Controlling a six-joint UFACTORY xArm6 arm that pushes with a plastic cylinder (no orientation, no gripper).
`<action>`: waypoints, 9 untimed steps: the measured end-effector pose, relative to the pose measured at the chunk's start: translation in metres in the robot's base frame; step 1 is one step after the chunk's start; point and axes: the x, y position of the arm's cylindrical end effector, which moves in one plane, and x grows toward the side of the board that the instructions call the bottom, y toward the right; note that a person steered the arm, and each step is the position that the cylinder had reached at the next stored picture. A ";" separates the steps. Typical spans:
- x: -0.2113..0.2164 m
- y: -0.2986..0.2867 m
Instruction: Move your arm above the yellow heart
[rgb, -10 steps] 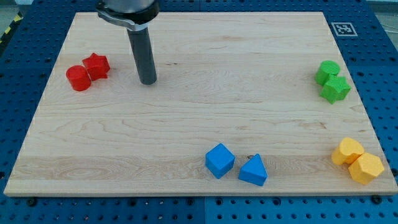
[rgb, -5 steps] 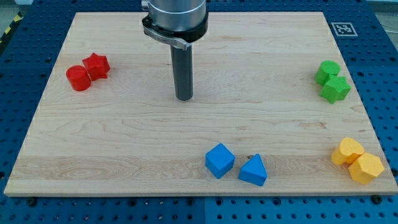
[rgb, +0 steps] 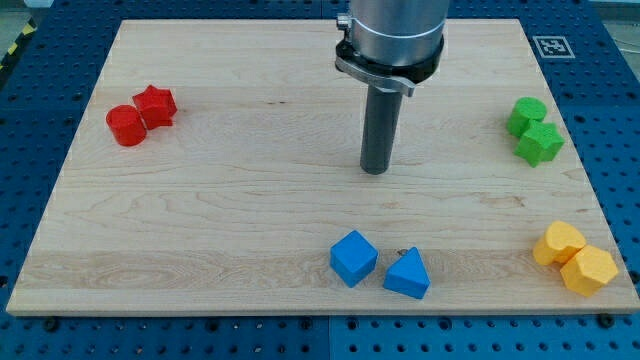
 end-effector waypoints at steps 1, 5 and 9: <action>0.000 0.013; 0.000 0.024; 0.000 0.037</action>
